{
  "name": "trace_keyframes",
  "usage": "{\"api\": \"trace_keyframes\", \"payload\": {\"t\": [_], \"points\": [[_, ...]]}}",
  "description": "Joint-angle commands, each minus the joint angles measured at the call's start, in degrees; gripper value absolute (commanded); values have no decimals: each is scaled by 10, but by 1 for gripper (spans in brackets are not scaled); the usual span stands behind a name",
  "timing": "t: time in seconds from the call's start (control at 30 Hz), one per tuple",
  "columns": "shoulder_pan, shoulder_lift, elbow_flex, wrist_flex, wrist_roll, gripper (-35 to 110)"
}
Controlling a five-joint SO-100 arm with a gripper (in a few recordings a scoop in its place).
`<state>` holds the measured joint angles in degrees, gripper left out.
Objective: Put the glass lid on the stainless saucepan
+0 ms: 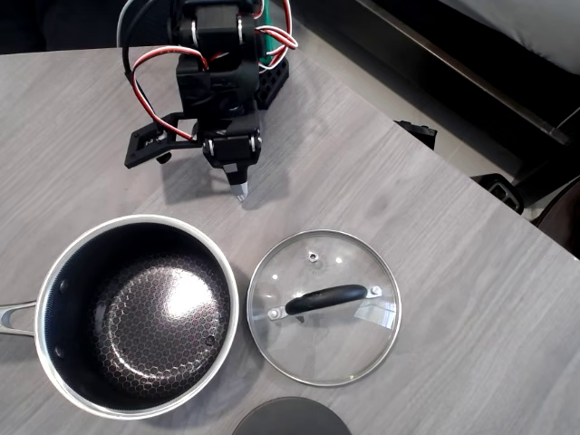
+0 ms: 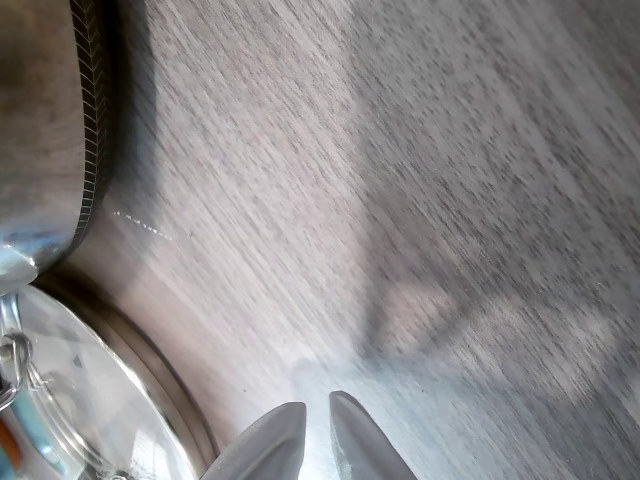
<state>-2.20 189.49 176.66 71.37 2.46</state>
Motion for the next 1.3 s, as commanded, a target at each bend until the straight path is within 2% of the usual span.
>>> {"api": "trace_keyframes", "payload": {"t": [0.0,1.07,1.27], "points": [[3,17,4,-1,4,0],[3,17,4,-1,4,0],[-25,17,4,0,-3,0]]}}
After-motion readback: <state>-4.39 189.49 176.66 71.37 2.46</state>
